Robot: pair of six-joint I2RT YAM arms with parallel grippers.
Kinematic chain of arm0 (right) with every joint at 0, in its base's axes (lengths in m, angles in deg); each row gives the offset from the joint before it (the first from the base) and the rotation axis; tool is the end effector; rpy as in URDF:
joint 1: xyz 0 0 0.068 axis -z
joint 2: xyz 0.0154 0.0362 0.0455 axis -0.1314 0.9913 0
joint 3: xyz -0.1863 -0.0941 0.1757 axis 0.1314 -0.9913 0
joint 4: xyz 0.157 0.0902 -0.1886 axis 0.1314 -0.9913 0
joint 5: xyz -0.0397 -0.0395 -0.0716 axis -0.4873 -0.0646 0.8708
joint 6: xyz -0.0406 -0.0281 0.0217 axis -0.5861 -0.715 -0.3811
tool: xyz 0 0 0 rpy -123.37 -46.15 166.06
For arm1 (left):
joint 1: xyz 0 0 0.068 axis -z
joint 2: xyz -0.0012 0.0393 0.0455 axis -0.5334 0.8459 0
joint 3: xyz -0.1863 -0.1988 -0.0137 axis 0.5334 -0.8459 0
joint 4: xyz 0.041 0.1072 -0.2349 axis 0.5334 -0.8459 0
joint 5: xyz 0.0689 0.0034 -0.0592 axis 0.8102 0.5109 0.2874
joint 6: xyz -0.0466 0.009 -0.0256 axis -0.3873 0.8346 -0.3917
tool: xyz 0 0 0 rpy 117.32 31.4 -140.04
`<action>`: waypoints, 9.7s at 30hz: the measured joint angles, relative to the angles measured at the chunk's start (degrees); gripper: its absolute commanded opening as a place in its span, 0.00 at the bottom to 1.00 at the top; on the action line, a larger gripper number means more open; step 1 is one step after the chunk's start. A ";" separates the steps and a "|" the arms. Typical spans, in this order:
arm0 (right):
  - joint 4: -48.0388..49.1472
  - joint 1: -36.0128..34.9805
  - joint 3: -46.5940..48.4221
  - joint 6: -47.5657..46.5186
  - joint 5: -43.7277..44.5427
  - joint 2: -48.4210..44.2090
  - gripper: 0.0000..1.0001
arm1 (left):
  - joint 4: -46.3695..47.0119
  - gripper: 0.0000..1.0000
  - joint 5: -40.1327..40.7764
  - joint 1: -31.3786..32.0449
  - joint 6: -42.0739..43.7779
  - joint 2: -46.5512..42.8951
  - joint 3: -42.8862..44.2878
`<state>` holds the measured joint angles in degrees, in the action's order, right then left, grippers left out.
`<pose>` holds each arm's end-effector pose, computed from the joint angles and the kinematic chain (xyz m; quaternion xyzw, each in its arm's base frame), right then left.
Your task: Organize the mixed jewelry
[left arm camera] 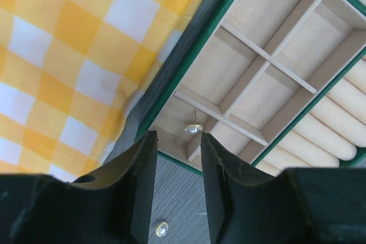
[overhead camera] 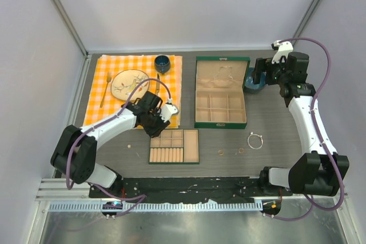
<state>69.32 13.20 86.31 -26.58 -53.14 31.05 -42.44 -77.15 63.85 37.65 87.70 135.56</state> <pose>0.2893 -0.0201 0.3482 -0.0778 0.8405 0.0423 0.5345 0.2284 -0.1488 0.1860 0.4525 0.8657 -0.1132 0.1815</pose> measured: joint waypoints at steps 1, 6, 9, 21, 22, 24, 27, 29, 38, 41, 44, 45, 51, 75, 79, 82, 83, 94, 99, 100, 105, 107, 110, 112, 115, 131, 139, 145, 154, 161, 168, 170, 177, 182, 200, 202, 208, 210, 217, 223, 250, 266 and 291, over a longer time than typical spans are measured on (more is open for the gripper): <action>-0.02 0.00 0.00 0.00 0.02 0.00 1.00 | -0.13 0.40 0.26 0.00 0.00 -0.85 0.00; -0.09 0.00 0.00 -0.02 0.20 0.00 1.00 | -2.05 0.45 2.14 0.00 0.13 -8.28 0.00; -0.09 0.00 0.00 -0.13 0.22 0.00 1.00 | -3.69 0.48 3.89 -0.04 1.22 -13.70 -0.07; -0.26 0.00 0.00 -0.31 0.13 0.28 1.00 | -13.25 0.51 7.98 -12.81 9.33 -23.89 -10.47; -0.28 0.00 0.00 -0.35 0.11 0.46 1.00 | -13.86 0.51 8.13 -14.03 10.32 -24.13 -11.15; -0.31 0.00 0.02 -0.37 0.11 0.92 0.99 | -14.25 0.51 8.22 -14.95 11.41 -24.13 -11.82; -0.70 0.00 0.02 -0.37 0.11 1.25 1.00 | -14.01 0.51 8.24 -15.32 12.72 -23.69 -12.90; -0.83 0.00 0.02 -0.37 0.11 1.25 1.00 | -13.51 0.51 8.24 -15.47 13.51 -22.86 -13.62; -1.01 0.00 0.02 -0.39 0.11 1.25 1.00 | -9.16 0.50 8.22 -15.58 14.49 -16.44 -16.11; -1.16 0.00 0.02 -0.39 0.11 1.25 1.00 | -7.58 0.50 8.09 -15.58 14.71 -14.71 -16.11; -1.16 0.00 0.02 -0.39 0.11 1.25 1.00 | -7.63 0.49 7.80 -15.58 14.71 -13.68 -15.67; -1.16 0.00 0.02 -0.39 0.11 1.25 1.00 | -7.74 0.48 7.72 -15.58 14.71 -13.33 -15.47; -1.18 0.00 0.02 -0.44 0.11 1.27 1.00 | -8.90 0.40 6.69 -15.61 14.58 -11.41 -14.34; -1.62 0.00 0.02 -1.05 0.13 1.64 0.99 | -7.85 0.00 1.40 -15.65 13.49 -9.73 -11.47; -1.64 0.00 0.02 -1.07 0.13 1.64 1.00 | -9.75 0.00 -1.03 -15.65 13.25 -10.71 -9.16; -1.66 0.00 0.02 -1.07 0.13 1.64 1.00 | -11.69 0.00 -4.07 -15.63 12.90 -11.89 -6.03; -1.68 0.00 0.02 -1.07 0.13 1.64 1.00 | -12.11 0.00 -5.07 -15.63 12.57 -12.15 -4.85; -1.88 0.00 0.02 -1.25 0.13 1.95 1.00 | -13.88 0.00 -10.25 -10.32 10.29 -11.10 -0.46; -1.99 0.00 0.02 -1.25 0.13 2.14 1.00 | -13.66 0.00 -10.21 -5.97 8.81 -8.85 -0.46; -1.99 0.00 0.02 -1.25 0.13 2.16 1.00 | -13.57 0.00 -10.21 -5.22 8.61 -8.46 -0.46; -1.99 0.00 0.02 -1.25 0.15 2.16 1.00 | -12.74 0.00 -9.75 -2.29 7.28 -6.32 -0.46; -1.99 0.00 0.02 -1.25 0.15 2.16 1.00 | -12.22 0.00 -9.40 -1.57 7.02 -5.53 -0.46; -1.99 0.00 0.02 -1.27 0.15 2.16 1.00 | -11.23 0.00 -8.83 -0.59 6.32 -4.11 -0.46; -1.99 0.00 0.02 -1.27 0.15 2.16 1.00 | -10.67 0.00 -8.35 -0.17 5.99 -3.15 -0.46; -1.99 0.00 0.02 -1.29 0.15 2.16 1.00 | -9.66 0.01 -7.80 0.26 5.70 -1.84 -0.46; -2.01 0.00 0.02 -1.44 0.15 2.19 1.00 | -7.50 0.11 -5.66 2.16 4.52 -0.28 -0.87; -2.01 0.00 0.02 -1.46 0.15 2.19 1.00 | -7.39 0.19 -4.09 2.16 4.52 -0.28 -1.92; -2.01 0.00 0.02 -1.46 0.15 2.19 1.00 | -7.37 0.25 -3.69 2.16 4.52 -0.37 -2.16; -2.03 0.00 0.02 -1.46 0.15 2.27 1.00 | -7.48 0.27 -2.45 2.19 4.48 -2.97 -2.16; -2.45 0.00 0.02 -1.46 0.15 2.27 0.99 | -7.89 0.32 -0.92 2.19 4.35 -9.55 -1.33; -8.24 -0.04 -0.04 -6.32 -2.71 2.03 0.93 | -7.37 0.36 -0.24 2.19 3.82 -15.39 -0.59; -10.78 -0.28 -0.50 -9.16 -4.33 1.36 0.92 | -6.99 0.37 -0.26 2.19 3.08 -16.06 -0.57; -23.37 -6.47 -5.18 -23.23 -10.45 -3.89 0.86 | -4.83 0.40 -0.26 2.19 1.29 -16.81 -0.13; -26.67 -20.63 -10.29 -26.32 -10.12 -6.64 0.80 | -3.43 0.41 -0.24 2.19 0.02 -16.63 0.96; -22.69 -41.22 -22.67 -23.58 -2.71 0.57 0.64 | -1.53 0.41 3.82 2.19 -1.46 -12.57 2.34; -21.59 -41.70 -22.80 -23.34 -2.14 1.16 0.62 | -1.16 0.41 4.24 2.19 -1.46 -12.55 2.34; -19.19 -42.18 -22.82 -21.94 0.20 3.72 0.57 | -0.33 0.41 4.87 2.19 -1.49 -12.55 2.34; -18.60 -42.32 -22.82 -21.57 0.96 4.20 0.56 | -0.09 0.41 5.07 2.19 -1.46 -12.55 2.34; -17.79 -42.80 -22.82 -20.37 2.36 5.42 0.52 | 0.35 0.41 5.31 2.19 -1.44 -12.57 2.12; -17.81 -43.25 -22.82 -20.13 2.32 5.62 0.51 | 0.42 0.41 5.53 2.19 -1.44 -12.57 1.42; -17.66 -47.60 -23.82 -20.22 6.21 8.39 0.30 | 0.50 0.41 6.40 2.19 -1.38 -12.61 0.98; -18.23 -50.45 -23.17 -21.27 8.72 9.40 0.14 | 0.61 0.41 7.78 2.19 -1.20 -12.70 0.33; -11.78 -51.23 -19.80 -32.59 18.86 14.32 0.24 | 3.48 0.41 11.45 2.16 -1.27 -16.72 -1.95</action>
<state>57.54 -38.03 66.51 -59.16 -34.28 45.37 -38.97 -65.70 66.02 36.38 70.97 133.61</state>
